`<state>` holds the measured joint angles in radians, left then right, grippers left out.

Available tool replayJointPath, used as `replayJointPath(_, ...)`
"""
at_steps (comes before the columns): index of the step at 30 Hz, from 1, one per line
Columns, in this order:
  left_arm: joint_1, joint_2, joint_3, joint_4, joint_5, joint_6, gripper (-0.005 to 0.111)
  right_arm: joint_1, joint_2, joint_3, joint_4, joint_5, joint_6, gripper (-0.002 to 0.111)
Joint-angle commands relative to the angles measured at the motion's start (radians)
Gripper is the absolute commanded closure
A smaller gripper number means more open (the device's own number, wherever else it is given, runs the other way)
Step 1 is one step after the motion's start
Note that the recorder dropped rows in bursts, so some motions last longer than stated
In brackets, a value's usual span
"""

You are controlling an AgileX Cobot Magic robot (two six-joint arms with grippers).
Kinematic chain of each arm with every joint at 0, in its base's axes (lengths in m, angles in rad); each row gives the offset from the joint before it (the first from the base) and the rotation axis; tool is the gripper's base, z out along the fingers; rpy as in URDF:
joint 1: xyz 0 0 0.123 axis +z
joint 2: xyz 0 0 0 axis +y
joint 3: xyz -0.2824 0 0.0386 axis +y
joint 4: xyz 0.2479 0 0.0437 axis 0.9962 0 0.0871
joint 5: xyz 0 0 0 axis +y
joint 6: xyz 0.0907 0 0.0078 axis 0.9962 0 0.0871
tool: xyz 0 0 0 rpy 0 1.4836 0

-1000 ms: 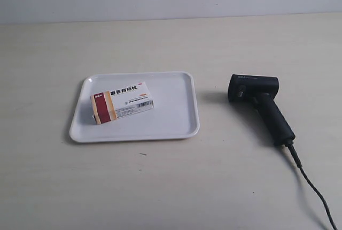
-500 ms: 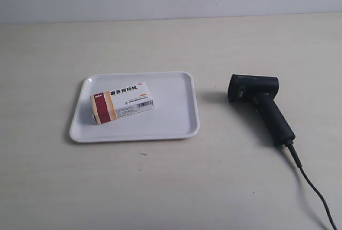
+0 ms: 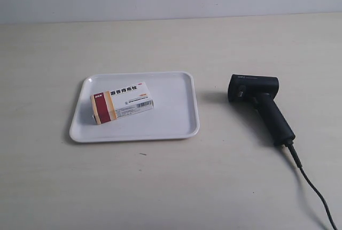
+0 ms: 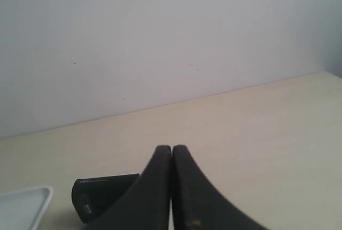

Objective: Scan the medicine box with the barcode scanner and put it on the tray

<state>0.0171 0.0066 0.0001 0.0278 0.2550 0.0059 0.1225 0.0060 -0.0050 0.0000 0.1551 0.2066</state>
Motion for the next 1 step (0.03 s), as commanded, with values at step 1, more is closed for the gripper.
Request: replayJointPath(1,0.001,-0.007,0.000,0.003,-0.003,-0.006,0.104,-0.005,-0.006,0.005,-0.008,0.000,0.002,0.108)
